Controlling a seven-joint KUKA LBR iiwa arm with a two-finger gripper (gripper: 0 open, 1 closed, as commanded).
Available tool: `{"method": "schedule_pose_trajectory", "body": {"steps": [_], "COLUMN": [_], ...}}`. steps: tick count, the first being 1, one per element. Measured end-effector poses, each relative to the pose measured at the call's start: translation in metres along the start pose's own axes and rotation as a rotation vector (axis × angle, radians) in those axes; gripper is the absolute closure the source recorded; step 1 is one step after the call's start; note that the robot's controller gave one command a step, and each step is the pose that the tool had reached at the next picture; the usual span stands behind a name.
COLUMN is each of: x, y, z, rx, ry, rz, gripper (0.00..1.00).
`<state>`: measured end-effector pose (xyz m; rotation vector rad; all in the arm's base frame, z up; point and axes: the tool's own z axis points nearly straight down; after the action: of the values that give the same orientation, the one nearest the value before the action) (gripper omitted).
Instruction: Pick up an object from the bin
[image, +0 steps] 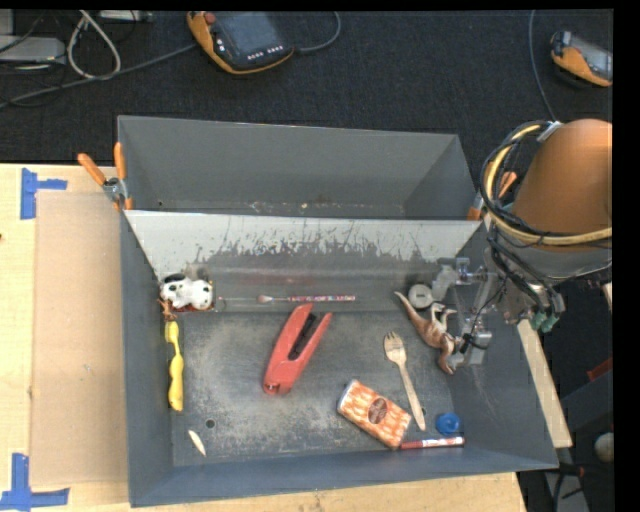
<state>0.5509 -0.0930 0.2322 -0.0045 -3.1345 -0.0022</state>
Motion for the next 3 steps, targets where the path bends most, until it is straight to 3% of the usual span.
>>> {"method": "schedule_pose_trajectory", "body": {"steps": [2, 3], "x": [-0.001, 0.058], "y": [0.002, 0.043], "z": [-0.002, 0.085], "rx": [0.001, 0.002], "ry": [-0.008, -0.005], "rz": [-0.006, -0.445], "gripper": [0.00, 0.00]}}
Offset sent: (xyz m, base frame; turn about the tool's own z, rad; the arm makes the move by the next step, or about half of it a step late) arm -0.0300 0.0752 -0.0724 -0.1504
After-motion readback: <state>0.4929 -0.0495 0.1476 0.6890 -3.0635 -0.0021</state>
